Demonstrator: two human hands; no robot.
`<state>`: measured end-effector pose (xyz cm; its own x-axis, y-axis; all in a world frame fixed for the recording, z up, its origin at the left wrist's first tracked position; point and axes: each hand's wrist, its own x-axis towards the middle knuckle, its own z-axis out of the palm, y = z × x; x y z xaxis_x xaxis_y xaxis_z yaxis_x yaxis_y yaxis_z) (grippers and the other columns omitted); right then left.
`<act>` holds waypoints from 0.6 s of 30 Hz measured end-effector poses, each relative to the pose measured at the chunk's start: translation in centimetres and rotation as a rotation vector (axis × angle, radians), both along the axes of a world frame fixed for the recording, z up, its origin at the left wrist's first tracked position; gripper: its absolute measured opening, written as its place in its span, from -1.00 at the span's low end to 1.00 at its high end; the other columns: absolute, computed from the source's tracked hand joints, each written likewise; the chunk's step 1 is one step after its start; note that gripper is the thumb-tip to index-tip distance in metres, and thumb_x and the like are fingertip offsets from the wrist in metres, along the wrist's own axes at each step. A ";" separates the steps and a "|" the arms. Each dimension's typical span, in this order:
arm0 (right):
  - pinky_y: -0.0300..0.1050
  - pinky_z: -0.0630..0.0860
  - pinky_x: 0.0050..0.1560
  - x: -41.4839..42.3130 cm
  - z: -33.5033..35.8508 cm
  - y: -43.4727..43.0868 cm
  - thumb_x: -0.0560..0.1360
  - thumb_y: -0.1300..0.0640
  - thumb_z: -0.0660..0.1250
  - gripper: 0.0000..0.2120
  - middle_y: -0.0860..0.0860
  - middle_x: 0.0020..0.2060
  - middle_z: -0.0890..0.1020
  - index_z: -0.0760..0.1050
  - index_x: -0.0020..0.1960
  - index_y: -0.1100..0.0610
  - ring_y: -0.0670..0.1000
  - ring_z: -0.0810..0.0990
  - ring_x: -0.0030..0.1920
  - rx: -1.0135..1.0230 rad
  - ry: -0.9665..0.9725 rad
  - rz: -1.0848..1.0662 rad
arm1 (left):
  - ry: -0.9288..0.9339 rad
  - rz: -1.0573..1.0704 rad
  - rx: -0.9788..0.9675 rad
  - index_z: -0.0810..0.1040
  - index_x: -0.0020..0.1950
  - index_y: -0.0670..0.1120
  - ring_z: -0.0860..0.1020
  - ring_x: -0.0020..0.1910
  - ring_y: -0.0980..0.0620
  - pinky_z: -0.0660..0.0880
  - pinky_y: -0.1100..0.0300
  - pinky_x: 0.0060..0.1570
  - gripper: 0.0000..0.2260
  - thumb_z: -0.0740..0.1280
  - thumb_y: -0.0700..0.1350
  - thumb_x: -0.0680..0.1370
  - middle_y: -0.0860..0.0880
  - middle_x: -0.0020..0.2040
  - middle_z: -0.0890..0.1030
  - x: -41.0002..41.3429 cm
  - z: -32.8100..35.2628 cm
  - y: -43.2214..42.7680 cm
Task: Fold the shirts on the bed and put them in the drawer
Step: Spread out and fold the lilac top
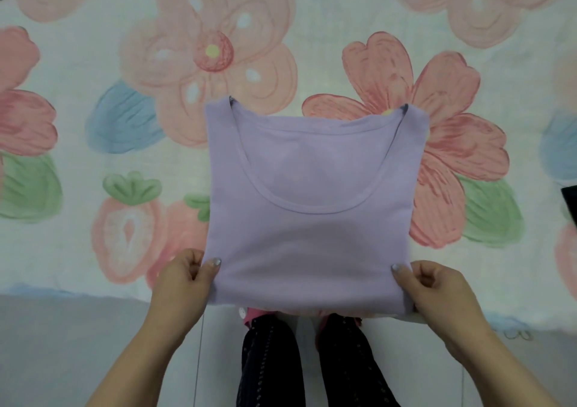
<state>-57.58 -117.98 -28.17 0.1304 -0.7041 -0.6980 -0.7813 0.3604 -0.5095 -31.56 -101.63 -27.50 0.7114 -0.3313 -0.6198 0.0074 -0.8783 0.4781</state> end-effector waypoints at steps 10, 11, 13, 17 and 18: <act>-0.07 0.55 -0.26 7.0 -0.8 -8.0 0.46 0.08 0.37 -0.79 0.10 -0.24 0.68 0.57 -0.04 0.23 0.10 0.64 -0.25 0.143 -0.411 -0.380 | -0.066 0.175 -0.203 0.57 -0.17 -0.18 0.59 -0.27 0.01 0.52 0.22 -0.25 -0.69 0.39 0.09 0.45 -0.03 -0.29 0.62 5.1 -1.3 -10.7; -0.11 0.58 -0.29 7.4 -0.9 -7.9 0.48 0.11 0.34 -0.84 0.05 -0.20 0.70 0.57 0.00 0.19 0.05 0.67 -0.24 0.156 -0.451 -0.365 | 0.081 0.192 -0.270 0.56 -0.24 -0.14 0.58 -0.39 0.10 0.49 0.32 -0.40 -0.76 0.41 0.03 0.45 0.03 -0.36 0.62 5.1 -1.2 -11.2; -0.23 0.59 -0.25 7.6 -0.6 -7.3 0.52 0.15 0.29 -0.91 -0.10 -0.13 0.67 0.54 0.01 0.05 -0.13 0.66 -0.21 0.053 -0.443 -0.230 | 0.317 0.117 -0.352 0.57 -0.11 -0.07 0.58 -0.42 0.26 0.46 0.41 -0.47 -0.92 0.41 -0.08 0.46 0.08 -0.27 0.64 4.6 -1.0 -11.0; -0.32 0.43 -0.20 9.1 2.1 -6.0 0.50 0.12 0.31 -0.89 -0.30 -0.17 0.61 0.50 -0.11 -0.09 -0.34 0.55 -0.16 -0.263 -0.360 -0.030 | 0.163 -0.014 -0.491 0.50 0.09 0.03 0.55 -0.23 0.42 0.41 0.55 -0.32 -0.79 0.35 -0.20 0.50 0.24 -0.08 0.57 5.0 0.6 -8.1; -0.33 0.40 -0.27 10.2 3.1 -5.9 0.50 0.11 0.31 -0.90 -0.33 -0.26 0.62 0.50 -0.14 -0.09 -0.37 0.55 -0.22 -0.288 -0.385 -0.032 | 0.105 0.009 -0.530 0.50 0.04 0.08 0.54 -0.20 0.44 0.41 0.55 -0.30 -0.79 0.35 -0.20 0.50 0.26 -0.07 0.57 6.0 1.5 -7.4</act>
<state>-47.34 -123.86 -25.08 0.3158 -0.8697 -0.3794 -0.5072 0.1832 -0.8421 -25.60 -109.03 -26.04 0.6587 -0.6121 -0.4375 0.0852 -0.5170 0.8517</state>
